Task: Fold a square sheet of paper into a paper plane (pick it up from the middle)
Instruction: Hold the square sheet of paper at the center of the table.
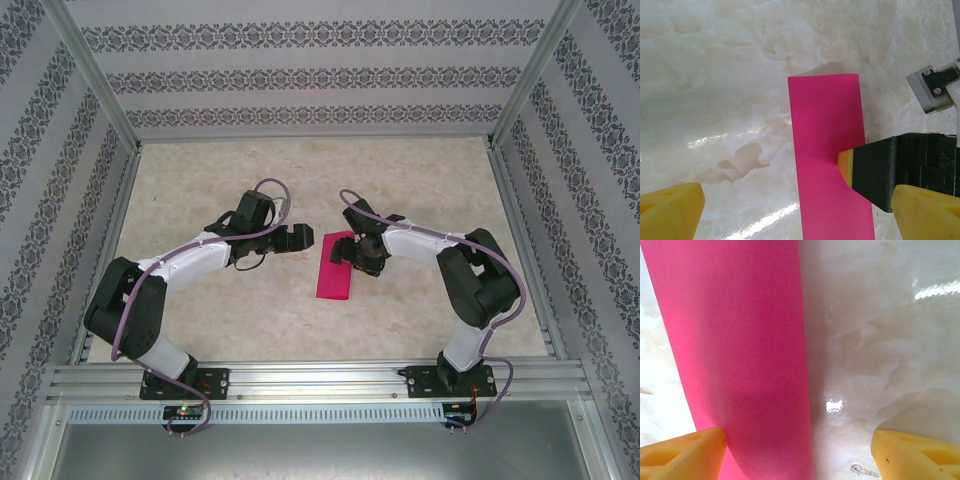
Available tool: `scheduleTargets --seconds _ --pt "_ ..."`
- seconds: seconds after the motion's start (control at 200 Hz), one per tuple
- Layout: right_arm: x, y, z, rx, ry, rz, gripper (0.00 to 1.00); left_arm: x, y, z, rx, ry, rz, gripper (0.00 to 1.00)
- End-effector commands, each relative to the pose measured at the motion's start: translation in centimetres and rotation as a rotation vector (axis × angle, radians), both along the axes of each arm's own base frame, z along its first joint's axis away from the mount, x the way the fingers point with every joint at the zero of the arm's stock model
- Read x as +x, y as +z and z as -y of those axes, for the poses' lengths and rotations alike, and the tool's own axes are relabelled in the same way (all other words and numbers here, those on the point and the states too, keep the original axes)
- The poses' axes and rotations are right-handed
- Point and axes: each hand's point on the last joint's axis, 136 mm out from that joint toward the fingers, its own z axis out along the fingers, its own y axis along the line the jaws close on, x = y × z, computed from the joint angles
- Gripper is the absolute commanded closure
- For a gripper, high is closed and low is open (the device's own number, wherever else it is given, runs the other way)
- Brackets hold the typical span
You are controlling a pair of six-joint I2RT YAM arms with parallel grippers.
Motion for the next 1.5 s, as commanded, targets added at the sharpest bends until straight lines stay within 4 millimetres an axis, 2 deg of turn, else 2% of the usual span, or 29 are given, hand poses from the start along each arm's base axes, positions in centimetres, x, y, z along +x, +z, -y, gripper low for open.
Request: scheduleTargets --seconds 0.0,0.2,0.32,0.38,0.52,0.599,0.684,0.974,1.494 --pt "-1.2 -3.3 1.0 -0.093 0.026 -0.056 0.20 0.3 0.7 1.0 -0.026 -0.020 0.022 0.04" --pt "-1.5 -3.8 1.2 -0.097 0.008 -0.067 0.20 0.3 0.6 1.4 -0.036 -0.033 0.015 0.09" --pt "-1.6 -4.1 1.4 -0.115 0.017 -0.076 0.21 0.2 0.2 1.5 -0.036 -0.036 -0.006 0.18" --pt "-1.7 -4.2 1.6 -0.121 0.017 -0.078 0.21 0.1 -0.2 1.6 -0.030 -0.040 -0.026 0.28" --pt "-1.8 -4.5 1.8 -0.134 0.014 -0.084 0.21 -0.1 -1.2 2.3 -0.034 -0.045 -0.075 0.61" --pt "-1.8 -4.6 1.9 -0.134 0.011 -0.084 0.21 -0.2 -1.9 3.2 -0.042 -0.067 -0.115 0.84" --pt "-1.8 -4.8 1.7 -0.132 0.011 -0.086 0.21 -0.6 -2.6 4.5 -0.053 -0.096 -0.148 1.00" --pt "-2.1 -5.3 1.8 -0.140 0.011 -0.098 0.21 -0.8 -4.3 7.3 -0.067 -0.096 -0.223 1.00" --pt "-2.4 -6.0 2.0 -0.150 0.007 -0.111 0.21 -1.1 -7.1 8.1 -0.032 -0.088 -0.307 1.00"
